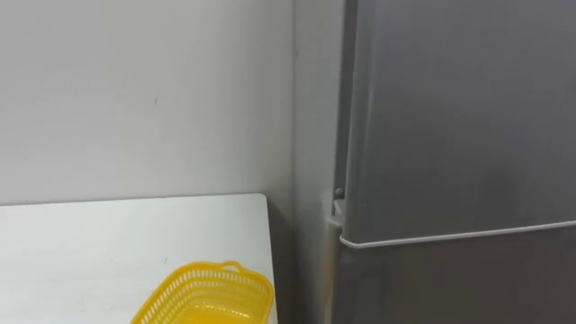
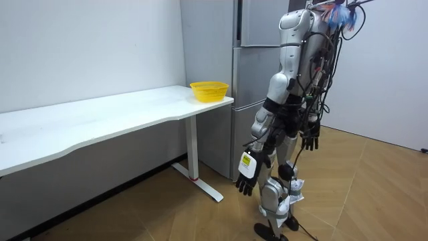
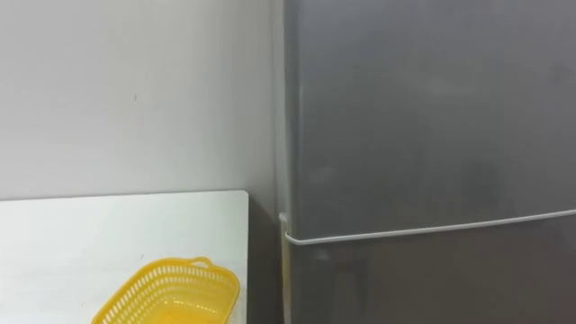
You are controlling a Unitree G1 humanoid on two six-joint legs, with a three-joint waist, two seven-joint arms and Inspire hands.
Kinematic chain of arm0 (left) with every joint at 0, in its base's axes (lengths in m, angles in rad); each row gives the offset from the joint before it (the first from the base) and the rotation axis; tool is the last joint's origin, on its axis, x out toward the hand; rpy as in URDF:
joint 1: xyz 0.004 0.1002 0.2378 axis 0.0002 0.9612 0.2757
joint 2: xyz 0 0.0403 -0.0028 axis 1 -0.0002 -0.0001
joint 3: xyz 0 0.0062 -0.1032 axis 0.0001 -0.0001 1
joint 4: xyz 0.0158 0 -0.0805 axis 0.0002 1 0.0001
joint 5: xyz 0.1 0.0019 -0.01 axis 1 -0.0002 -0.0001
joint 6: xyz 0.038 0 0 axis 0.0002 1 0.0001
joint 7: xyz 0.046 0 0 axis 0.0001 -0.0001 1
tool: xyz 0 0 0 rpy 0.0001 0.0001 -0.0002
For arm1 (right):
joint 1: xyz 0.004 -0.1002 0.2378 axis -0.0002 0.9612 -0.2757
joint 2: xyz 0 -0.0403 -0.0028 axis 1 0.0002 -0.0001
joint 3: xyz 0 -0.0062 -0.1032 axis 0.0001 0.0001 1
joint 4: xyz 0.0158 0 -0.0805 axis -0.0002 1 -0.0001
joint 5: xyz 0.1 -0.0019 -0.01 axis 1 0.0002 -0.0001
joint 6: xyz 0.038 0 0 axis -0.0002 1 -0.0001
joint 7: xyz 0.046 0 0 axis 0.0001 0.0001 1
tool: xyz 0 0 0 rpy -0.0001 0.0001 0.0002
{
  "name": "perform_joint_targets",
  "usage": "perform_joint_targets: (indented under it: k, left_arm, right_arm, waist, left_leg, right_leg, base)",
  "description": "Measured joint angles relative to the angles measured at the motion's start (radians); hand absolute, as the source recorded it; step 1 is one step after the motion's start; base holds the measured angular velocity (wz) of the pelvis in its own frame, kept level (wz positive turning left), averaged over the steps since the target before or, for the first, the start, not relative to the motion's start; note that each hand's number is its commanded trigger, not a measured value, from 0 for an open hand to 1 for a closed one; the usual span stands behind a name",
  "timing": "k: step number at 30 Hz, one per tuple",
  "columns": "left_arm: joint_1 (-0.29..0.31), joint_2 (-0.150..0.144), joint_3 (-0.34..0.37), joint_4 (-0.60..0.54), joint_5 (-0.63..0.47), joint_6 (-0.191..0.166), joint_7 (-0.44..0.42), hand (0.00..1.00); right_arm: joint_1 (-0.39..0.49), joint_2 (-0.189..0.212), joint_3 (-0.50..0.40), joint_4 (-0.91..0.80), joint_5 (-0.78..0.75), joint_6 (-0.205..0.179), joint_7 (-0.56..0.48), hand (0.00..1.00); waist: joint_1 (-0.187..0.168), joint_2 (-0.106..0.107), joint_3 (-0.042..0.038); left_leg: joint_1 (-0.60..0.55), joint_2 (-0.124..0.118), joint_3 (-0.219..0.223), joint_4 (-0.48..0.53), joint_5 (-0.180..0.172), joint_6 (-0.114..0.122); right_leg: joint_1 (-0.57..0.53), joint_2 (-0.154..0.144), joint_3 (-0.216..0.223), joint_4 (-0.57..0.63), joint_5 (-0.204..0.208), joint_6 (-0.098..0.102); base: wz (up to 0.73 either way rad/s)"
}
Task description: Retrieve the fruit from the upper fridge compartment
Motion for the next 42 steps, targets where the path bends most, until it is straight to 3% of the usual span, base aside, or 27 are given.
perform_joint_targets:
  k: [9,15,18,20,26,29,34,38,42]
  left_arm:
    - [0.026,-0.013,0.172,-0.002,-0.325,-0.024,0.178,0.0]
    - [0.037,-0.011,0.303,-0.004,-0.659,-0.051,0.317,0.0]
    - [0.045,-0.012,0.394,-0.069,-0.821,-0.067,0.389,0.0]
    - [0.046,-0.01,0.426,-0.113,-0.905,-0.104,0.46,0.0]
    - [0.06,-0.008,0.428,-0.274,-1.061,-0.16,0.624,0.0]
    - [0.061,0.005,0.43,-0.381,-1.179,-0.231,0.713,0.0]
    - [0.076,0.006,0.456,-0.565,-1.184,-0.302,0.824,0.0]
    - [0.064,0.026,0.491,-0.748,-1.09,-0.37,0.952,0.0]
    - [0.054,0.053,0.497,-0.944,-0.93,-0.389,1.039,0.0]
  right_arm:
    - [-0.002,-0.001,-0.019,0.014,0.019,0.001,-0.02,0.0]
    - [0.0,-0.003,-0.04,0.024,0.054,0.002,-0.03,0.0]
    - [0.012,-0.006,-0.082,0.021,0.054,0.002,-0.044,0.0]
    - [0.02,-0.007,-0.083,0.013,0.053,0.001,-0.056,0.0]
    - [0.029,-0.016,-0.087,-0.019,0.056,-0.008,-0.079,0.0]
    - [0.046,-0.021,-0.097,-0.048,0.053,-0.045,-0.101,0.0]
    - [0.05,-0.026,-0.125,-0.055,0.046,-0.071,-0.11,0.0]
    - [0.071,-0.028,-0.125,-0.075,0.045,-0.098,-0.109,0.0]
    - [0.075,-0.027,-0.125,-0.084,0.04,-0.1,-0.111,0.0]
  waist:
    - [0.007,0.001,0.0001]
    - [0.016,0.001,0.0002]
    - [0.043,0.002,-0.0004]
    - [0.064,0.005,-0.0015]
    - [0.081,0.022,-0.0084]
    - [0.083,0.031,-0.0116]
    - [0.089,0.031,-0.0127]
    - [0.092,0.039,-0.0163]
    - [0.087,0.041,-0.0166]
  left_leg:
    - [0.013,0.0,0.0,0.002,0.0,0.0]
    - [0.017,0.0,-0.002,-0.003,0.0,-0.001]
    - [0.015,0.001,-0.003,-0.001,0.0,-0.001]
    - [0.011,0.0,-0.005,0.0,0.0,-0.001]
    - [0.009,-0.001,-0.006,0.0,0.0,-0.001]
    - [0.01,0.0,-0.007,-0.001,0.0,-0.001]
    - [0.003,-0.001,-0.007,0.0,-0.001,-0.002]
    - [0.002,-0.001,-0.008,0.005,-0.001,-0.002]
    - [-0.002,-0.006,-0.037,0.002,-0.001,-0.002]
  right_leg:
    - [0.009,0.0,0.0,0.001,-0.001,-0.001]
    - [0.014,0.0,-0.001,0.003,-0.001,-0.002]
    - [0.012,0.0,-0.001,0.002,-0.001,-0.002]
    - [0.009,-0.001,-0.004,0.004,-0.001,-0.002]
    - [0.007,0.0,-0.004,0.005,-0.001,-0.002]
    - [0.006,0.0,-0.004,0.006,-0.001,-0.002]
    - [-0.003,0.001,-0.001,0.006,-0.001,-0.003]
    - [-0.008,0.001,0.002,0.007,0.0,-0.003]
    - [-0.007,0.002,-0.003,0.004,-0.001,-0.002]
  base:
    - [0.0]
    - [0.0]
    - [0.0]
    - [0.0]
    - [0.0]
    - [0.0]
    - [-0.01]
    - [0.0]
    - [0.04]
